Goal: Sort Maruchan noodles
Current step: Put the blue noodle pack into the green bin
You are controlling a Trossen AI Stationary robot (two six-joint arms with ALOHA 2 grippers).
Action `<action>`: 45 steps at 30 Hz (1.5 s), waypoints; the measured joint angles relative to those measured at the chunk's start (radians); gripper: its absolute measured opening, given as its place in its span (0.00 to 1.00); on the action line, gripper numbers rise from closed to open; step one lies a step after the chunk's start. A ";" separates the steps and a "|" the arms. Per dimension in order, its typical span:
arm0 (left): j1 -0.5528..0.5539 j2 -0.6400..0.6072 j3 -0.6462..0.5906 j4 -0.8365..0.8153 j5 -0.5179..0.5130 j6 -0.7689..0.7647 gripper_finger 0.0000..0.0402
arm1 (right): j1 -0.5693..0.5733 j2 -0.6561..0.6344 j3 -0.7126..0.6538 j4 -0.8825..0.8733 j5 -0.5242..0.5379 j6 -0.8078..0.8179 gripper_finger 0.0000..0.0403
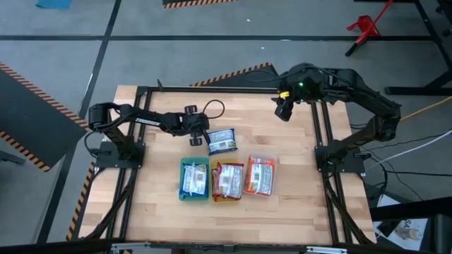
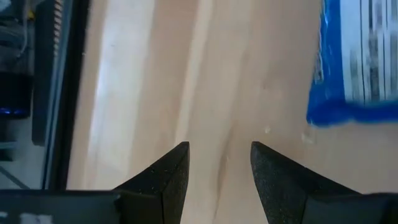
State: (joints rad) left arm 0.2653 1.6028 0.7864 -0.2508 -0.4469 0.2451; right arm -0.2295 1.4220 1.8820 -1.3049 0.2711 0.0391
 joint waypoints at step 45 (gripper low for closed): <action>0.008 0.000 0.236 -0.270 0.624 0.131 0.41 | 0.000 -0.034 -0.001 -0.137 0.005 0.001 0.52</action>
State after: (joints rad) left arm 0.2732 1.6024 1.0222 -0.5213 0.1768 0.3762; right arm -0.2295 1.3883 1.8812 -1.4419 0.2762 0.0401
